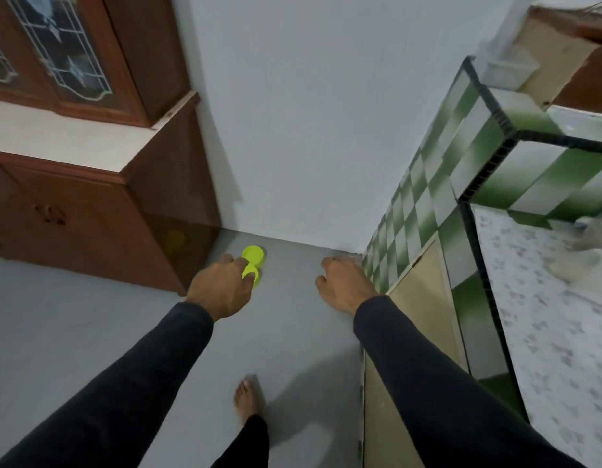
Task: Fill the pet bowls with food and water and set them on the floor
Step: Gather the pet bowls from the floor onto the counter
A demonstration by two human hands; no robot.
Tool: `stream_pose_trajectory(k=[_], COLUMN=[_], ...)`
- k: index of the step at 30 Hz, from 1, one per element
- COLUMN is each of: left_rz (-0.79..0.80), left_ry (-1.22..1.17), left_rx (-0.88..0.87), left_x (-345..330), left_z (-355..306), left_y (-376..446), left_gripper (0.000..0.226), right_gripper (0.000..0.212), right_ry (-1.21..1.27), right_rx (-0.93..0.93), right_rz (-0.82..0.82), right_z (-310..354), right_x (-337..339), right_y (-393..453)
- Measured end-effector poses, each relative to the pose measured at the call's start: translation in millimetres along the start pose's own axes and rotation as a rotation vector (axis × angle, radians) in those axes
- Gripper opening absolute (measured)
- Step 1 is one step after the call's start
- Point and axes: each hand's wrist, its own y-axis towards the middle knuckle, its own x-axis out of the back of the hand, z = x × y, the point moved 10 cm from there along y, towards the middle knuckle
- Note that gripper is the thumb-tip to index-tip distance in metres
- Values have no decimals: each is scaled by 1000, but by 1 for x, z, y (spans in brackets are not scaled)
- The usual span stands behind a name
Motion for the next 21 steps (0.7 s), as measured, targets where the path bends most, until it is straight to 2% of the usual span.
stream_pose_trajectory(k=[8,21], left_rz=[44,126], left_ry=[25,56], left_rx=[3,25], left_x=[0,6], left_z=[35,94], left_y=[104,243], left_gripper=[43,35], right_gripper=[30,42], right_ry=[-135,-151], right_rx=[58,87], right_rz=[23,122], right_z=[16,47], right_x=[6,7], right_y=[100,252])
